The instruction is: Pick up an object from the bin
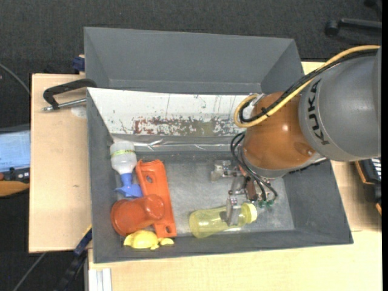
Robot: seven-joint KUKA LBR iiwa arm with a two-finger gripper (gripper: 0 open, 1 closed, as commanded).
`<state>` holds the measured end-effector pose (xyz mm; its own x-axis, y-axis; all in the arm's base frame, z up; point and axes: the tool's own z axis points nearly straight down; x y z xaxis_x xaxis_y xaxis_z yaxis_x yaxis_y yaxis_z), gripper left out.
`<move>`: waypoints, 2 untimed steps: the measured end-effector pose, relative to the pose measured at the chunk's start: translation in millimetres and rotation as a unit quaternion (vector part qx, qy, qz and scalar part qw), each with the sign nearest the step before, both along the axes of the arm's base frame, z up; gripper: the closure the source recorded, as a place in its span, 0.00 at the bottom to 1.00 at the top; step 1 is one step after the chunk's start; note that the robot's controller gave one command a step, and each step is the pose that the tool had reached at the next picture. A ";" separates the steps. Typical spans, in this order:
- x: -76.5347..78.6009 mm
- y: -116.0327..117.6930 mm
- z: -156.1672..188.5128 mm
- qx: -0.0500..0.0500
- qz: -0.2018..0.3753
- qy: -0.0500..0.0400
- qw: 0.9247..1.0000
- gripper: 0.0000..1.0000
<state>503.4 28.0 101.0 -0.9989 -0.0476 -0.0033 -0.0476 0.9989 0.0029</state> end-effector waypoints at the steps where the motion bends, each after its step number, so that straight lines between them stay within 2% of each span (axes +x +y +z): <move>1: -4.1 -2.9 -24.4 -0.002 0.020 0.003 1.000 0.00; 2: -6.0 -28.5 -25.5 0.002 0.029 0.000 1.000 0.00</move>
Offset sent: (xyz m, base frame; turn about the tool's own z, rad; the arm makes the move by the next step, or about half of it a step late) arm -0.0104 -0.0670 -0.0293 -0.0512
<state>497.4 -0.5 75.5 -0.9945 -0.1045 -0.0041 -0.1046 0.9945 0.0074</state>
